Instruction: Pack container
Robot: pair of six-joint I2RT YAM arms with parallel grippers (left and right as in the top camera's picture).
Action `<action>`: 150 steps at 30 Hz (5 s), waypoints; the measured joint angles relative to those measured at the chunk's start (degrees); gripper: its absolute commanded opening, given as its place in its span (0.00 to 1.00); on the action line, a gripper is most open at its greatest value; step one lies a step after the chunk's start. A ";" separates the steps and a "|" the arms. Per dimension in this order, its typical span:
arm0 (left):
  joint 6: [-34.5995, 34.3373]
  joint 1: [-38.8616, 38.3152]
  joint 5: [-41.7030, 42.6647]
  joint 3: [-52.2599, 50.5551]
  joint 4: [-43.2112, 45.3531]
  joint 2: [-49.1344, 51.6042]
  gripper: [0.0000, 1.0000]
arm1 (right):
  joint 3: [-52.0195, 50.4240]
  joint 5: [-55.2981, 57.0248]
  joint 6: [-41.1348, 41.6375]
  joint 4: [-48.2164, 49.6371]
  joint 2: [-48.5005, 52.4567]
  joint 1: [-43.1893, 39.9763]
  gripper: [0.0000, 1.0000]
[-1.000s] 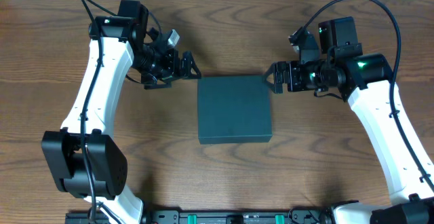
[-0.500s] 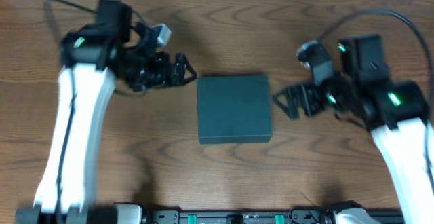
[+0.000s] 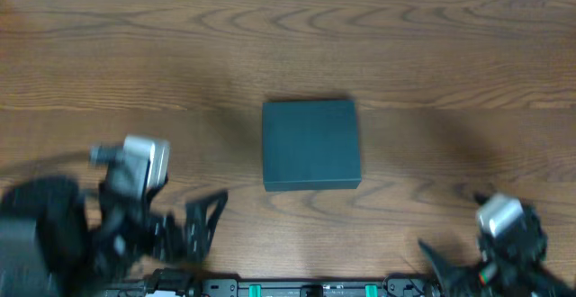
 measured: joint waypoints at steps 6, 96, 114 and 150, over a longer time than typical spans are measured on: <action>-0.76 0.00 -0.61 -4.22 -0.39 -11.87 0.99 | -0.02 0.48 0.00 -2.75 -6.69 0.00 0.99; 0.11 7.91 -23.78 -80.96 45.00 -45.77 0.99 | -0.04 1.05 0.02 -5.09 -7.74 0.00 0.99; 0.11 7.91 -23.76 -80.98 44.98 -45.77 0.99 | -0.04 1.05 0.02 -5.09 -7.74 0.00 0.99; 0.11 7.91 -23.78 -81.24 44.87 -45.77 0.99 | -63.06 5.77 0.35 40.52 -29.20 -7.61 0.99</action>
